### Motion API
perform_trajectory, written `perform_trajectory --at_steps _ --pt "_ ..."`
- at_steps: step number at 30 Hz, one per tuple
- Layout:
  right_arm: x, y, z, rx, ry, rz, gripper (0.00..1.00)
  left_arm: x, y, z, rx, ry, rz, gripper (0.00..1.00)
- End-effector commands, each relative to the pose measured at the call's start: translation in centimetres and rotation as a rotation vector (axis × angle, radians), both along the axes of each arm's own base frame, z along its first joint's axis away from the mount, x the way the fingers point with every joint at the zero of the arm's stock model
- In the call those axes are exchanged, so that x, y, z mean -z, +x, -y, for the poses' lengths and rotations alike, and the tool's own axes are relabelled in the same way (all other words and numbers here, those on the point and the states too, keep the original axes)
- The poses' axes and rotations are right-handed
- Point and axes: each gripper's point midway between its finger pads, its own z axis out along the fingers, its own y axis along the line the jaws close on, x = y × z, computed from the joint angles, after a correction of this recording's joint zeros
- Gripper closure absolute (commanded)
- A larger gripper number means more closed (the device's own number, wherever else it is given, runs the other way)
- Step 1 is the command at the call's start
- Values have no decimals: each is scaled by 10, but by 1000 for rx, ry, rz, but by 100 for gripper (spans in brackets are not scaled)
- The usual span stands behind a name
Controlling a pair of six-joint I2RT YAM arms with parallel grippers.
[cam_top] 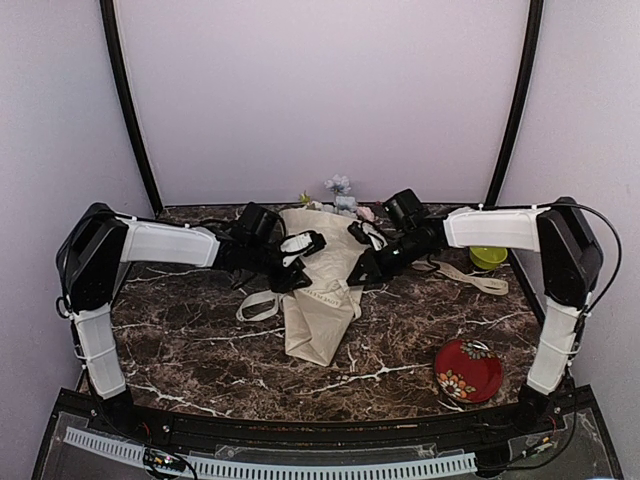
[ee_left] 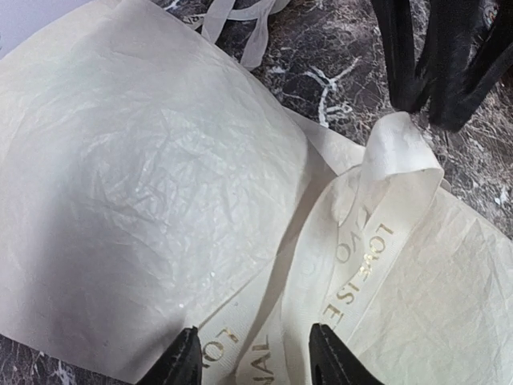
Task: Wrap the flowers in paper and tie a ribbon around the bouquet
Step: Cross the ribbon over the folded bouquet.
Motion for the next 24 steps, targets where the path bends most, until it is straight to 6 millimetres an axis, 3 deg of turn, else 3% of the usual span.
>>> perform_trajectory --at_steps 1,7,15,20,24 --pt "-28 -24 5 -87 64 75 73 1 -19 -9 -11 17 -49 52" --pt "-24 -20 25 -24 6 118 63 4 -12 -14 -57 30 -30 51" --pt "0 19 10 11 -72 119 63 1 -6 -28 -110 81 7 49" --pt "-4 9 1 -37 -16 102 63 -5 -8 -35 -124 55 -5 48" --pt "-17 -1 4 -17 32 119 61 3 -7 -39 -130 79 -12 48"
